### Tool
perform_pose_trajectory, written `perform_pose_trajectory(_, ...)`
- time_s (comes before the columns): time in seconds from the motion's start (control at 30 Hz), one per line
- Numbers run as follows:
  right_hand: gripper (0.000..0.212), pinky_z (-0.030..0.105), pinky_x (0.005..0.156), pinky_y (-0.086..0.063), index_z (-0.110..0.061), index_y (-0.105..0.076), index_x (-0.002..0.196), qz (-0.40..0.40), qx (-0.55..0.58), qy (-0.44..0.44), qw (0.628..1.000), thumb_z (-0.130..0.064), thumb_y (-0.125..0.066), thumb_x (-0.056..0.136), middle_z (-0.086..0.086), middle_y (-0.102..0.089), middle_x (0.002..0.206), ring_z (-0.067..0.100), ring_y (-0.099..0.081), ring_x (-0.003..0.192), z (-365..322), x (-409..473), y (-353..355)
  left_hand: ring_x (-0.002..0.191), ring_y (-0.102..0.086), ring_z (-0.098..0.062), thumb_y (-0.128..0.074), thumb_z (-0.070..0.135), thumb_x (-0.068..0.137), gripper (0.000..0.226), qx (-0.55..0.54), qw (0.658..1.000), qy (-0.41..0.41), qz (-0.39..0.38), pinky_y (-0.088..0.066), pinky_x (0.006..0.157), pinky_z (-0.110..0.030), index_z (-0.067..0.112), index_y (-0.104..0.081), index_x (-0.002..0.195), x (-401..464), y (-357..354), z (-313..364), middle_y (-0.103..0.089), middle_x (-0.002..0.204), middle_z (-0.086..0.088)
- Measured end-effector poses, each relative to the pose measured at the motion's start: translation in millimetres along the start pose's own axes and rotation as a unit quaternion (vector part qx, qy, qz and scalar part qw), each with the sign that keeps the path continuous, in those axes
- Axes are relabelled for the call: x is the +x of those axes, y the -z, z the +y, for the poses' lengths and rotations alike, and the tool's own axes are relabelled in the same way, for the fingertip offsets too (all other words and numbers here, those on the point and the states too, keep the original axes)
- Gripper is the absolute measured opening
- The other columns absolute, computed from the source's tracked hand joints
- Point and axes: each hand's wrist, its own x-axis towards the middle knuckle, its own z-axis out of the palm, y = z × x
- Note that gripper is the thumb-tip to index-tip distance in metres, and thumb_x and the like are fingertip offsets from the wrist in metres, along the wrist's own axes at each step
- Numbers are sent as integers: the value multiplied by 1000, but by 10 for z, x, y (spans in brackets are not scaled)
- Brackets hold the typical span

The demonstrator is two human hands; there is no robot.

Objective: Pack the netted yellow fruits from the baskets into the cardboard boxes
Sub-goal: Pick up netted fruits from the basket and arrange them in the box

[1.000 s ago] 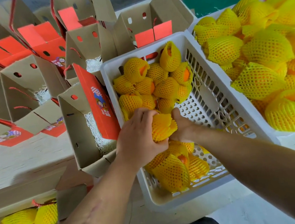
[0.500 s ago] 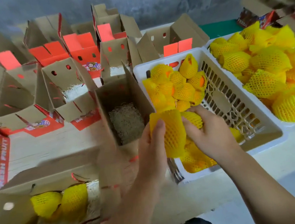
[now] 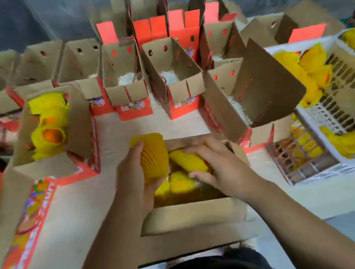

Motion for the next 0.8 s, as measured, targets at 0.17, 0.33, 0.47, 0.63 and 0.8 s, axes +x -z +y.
perform_pose_trajectory(0.17,65,44,111,-42,-24,-39,150,-288,-182,-116,933,-24,-71,94,8,-39,150,36,-45,135,365,367,-496,126,-60,-29,-74,50,88,41,19,999,-3,-30,-52,99,-56,34,-65,124,-3,489,21,-63,137,-2)
perform_pose_trajectory(0.33,64,47,114,-37,-25,-22,156,-408,-360,-93,834,-27,-55,101,9,-44,155,35,-46,138,419,568,-648,122,-62,-25,-71,65,74,51,165,983,-35,-70,-56,98,-54,50,-64,122,-94,481,-36,-61,136,2)
perform_pose_trajectory(0.47,44,42,99,-50,-32,-51,137,-215,-110,-152,959,-37,-61,95,-1,-66,125,25,-63,115,96,567,-433,121,-61,-19,-64,75,74,63,197,978,-26,-66,-51,106,-48,47,-59,130,-13,418,-85,-61,136,7)
perform_pose_trajectory(0.63,29,43,97,-56,-26,-68,119,-99,394,-279,870,-37,-69,93,6,-75,112,24,-71,108,-528,506,-424,123,-64,-13,-46,86,79,78,121,980,16,-156,-43,114,-44,37,-60,138,-26,218,-87,-66,137,7)
perform_pose_trajectory(0.8,52,27,86,-52,-17,-48,125,-45,314,-230,920,-10,-81,85,6,-63,117,12,-60,100,-488,571,-232,112,-63,-11,-53,44,98,31,424,834,-353,11,-50,99,-30,27,-66,119,306,521,137,-70,118,9)
